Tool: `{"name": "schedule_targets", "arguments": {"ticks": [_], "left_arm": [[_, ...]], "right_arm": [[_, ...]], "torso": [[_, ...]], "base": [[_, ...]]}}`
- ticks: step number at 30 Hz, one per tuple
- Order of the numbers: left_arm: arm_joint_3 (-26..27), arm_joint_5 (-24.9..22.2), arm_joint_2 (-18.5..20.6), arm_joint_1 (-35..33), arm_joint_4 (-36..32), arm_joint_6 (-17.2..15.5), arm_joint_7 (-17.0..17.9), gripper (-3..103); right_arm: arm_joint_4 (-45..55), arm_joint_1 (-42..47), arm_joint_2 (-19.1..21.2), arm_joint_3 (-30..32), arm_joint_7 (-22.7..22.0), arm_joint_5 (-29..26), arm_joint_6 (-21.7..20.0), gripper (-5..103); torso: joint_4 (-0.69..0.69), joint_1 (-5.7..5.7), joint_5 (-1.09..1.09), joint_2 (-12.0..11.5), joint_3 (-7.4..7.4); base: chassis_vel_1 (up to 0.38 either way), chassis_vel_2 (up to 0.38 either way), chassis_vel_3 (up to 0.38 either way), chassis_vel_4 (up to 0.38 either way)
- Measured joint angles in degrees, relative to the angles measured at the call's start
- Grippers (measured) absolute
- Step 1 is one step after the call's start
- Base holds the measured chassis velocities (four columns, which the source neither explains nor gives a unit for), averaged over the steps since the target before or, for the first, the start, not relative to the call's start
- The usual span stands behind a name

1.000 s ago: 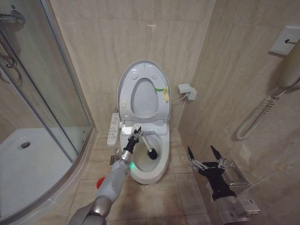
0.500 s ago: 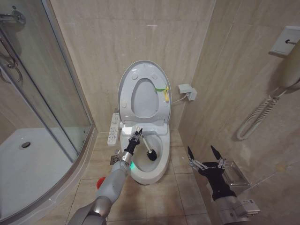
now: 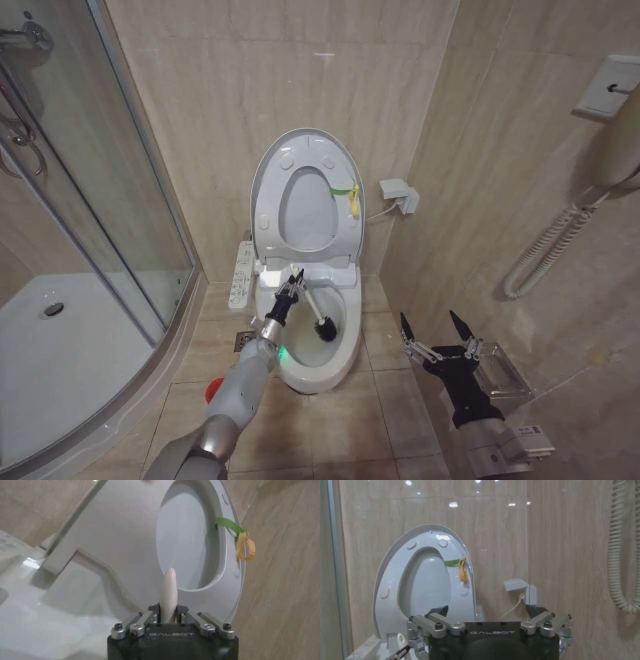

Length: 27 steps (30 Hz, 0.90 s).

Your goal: Open the toilet lid, clean the toilet bowl with a toilet brush, close the toilet lid, and flush.

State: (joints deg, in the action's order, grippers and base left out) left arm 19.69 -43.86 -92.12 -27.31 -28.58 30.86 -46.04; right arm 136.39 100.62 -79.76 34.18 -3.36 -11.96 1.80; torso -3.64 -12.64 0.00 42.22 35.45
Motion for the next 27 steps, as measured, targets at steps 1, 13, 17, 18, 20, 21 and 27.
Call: {"name": "schedule_targets", "arguments": {"ticks": [1,13,17,18,20,21,27], "left_arm": [[0.01,-0.11,0.0,-0.05,-0.16,-0.03,0.0,21],[-0.68,-1.2,-0.01,-0.23,-2.64,-0.95,0.62,21],[-0.7,-0.59,0.0,-1.28,-2.01,-0.87,0.31,21],[-0.68,-0.59,0.0,-1.35,-2.16,-0.87,0.27,21],[-0.63,-0.61,0.0,-1.34,-2.44,-0.88,0.26,21],[-0.55,-0.69,0.0,-1.04,-3.07,-0.93,0.28,21],[-1.05,-1.41,-0.03,-0.44,-5.72,-1.05,0.81,21]], "right_arm": [[0.0,0.0,0.0,0.0,0.0,0.0,0.0,100],[0.0,0.0,0.0,0.0,0.0,0.0,0.0,100],[0.0,0.0,0.0,0.0,0.0,0.0,0.0,100],[0.0,0.0,0.0,0.0,0.0,0.0,0.0,100],[0.0,0.0,0.0,0.0,0.0,0.0,0.0,100],[0.0,0.0,0.0,0.0,0.0,0.0,0.0,100],[0.0,0.0,0.0,0.0,0.0,0.0,0.0,100]], "torso": [[-0.01,0.0,0.0,0.0,0.0],[-0.02,0.0,0.0,-0.01,0.0],[0.0,0.0,0.0,-0.01,-0.01],[0.0,0.0,0.0,-0.01,0.0],[-0.01,0.0,0.0,-0.01,0.0],[-0.02,0.0,0.0,-0.01,0.0],[-0.04,0.0,0.0,-0.01,0.0]], "base": [[0.0,0.0,0.0,0.0],[0.0,0.0,0.0,0.0],[0.0,0.0,0.0,0.0],[0.0,0.0,0.0,0.0],[0.0,0.0,0.0,0.0],[0.0,0.0,0.0,0.0],[0.0,0.0,0.0,0.0]]}}
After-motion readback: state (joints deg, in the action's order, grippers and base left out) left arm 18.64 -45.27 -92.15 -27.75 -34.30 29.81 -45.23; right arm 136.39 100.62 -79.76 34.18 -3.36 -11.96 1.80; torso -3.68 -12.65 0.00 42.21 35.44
